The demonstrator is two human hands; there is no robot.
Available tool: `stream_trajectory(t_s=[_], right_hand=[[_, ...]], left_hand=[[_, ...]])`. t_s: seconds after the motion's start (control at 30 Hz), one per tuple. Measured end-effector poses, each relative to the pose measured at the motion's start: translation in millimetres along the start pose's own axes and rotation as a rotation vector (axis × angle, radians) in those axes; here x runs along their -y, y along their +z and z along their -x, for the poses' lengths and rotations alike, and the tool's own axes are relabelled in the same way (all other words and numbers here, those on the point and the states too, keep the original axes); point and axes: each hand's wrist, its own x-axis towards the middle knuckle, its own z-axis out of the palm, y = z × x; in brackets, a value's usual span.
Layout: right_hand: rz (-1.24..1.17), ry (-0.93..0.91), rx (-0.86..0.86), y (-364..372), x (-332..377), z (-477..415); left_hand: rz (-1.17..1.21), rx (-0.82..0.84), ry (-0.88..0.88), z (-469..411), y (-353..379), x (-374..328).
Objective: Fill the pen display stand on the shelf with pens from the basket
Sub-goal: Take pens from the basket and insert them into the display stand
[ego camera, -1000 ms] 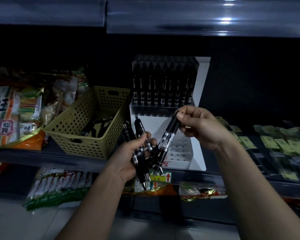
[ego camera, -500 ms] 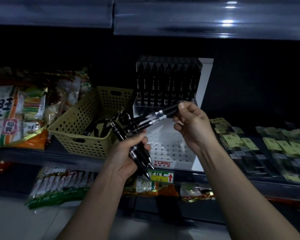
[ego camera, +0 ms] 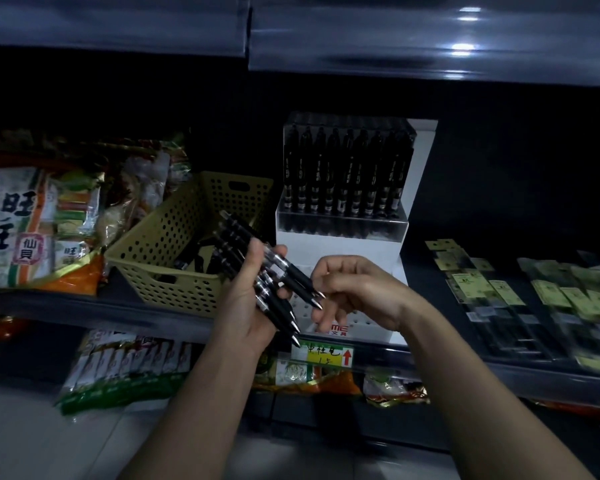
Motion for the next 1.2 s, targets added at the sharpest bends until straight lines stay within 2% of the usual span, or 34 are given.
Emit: stream_trajectory(t_s=[0.1,0.17,0.3,0.4,0.53,0.7,0.9,1.03,1.2], right_hand=[[0.173,0.005,-0.109,4.1,0.8,-2.4],[0.165,-0.067,-0.197,8.9,2.5,-4.7],[0.096,-0.208,-0.223,17.1,4.9,-9.3],[0.078,-0.247,-0.225,18.9,7.4,-9.6],[0.035,-0.193,-0.228,15.4,10.1,-7.9],[-0.079,-0.176,-0.255,11.2,10.2,-7.6],[-0.212,-0.22,-0.387,10.7,10.5,-11.1],[-0.185,-0.257,-0.48,9.2,11.1,-12.8],[-0.25,-0.204,-0.372,2.8,11.7,-9.2]], left_hand=[[-0.139,-0.065,0.018,3.3,1.6,0.9],[-0.199,-0.128,0.006,6.7,5.8,1.6],[-0.255,-0.216,0.012,9.3,12.0,3.7],[-0.291,-0.201,-0.012,11.2,13.6,3.6],[-0.351,-0.204,-0.046,12.8,13.0,4.3],[-0.282,-0.135,-0.085,11.0,11.5,3.8],[-0.344,-0.05,-0.099,12.3,12.3,2.7],[-0.41,-0.043,-0.118,14.3,15.5,8.8],[-0.377,-0.016,-0.111,13.7,15.0,7.9]])
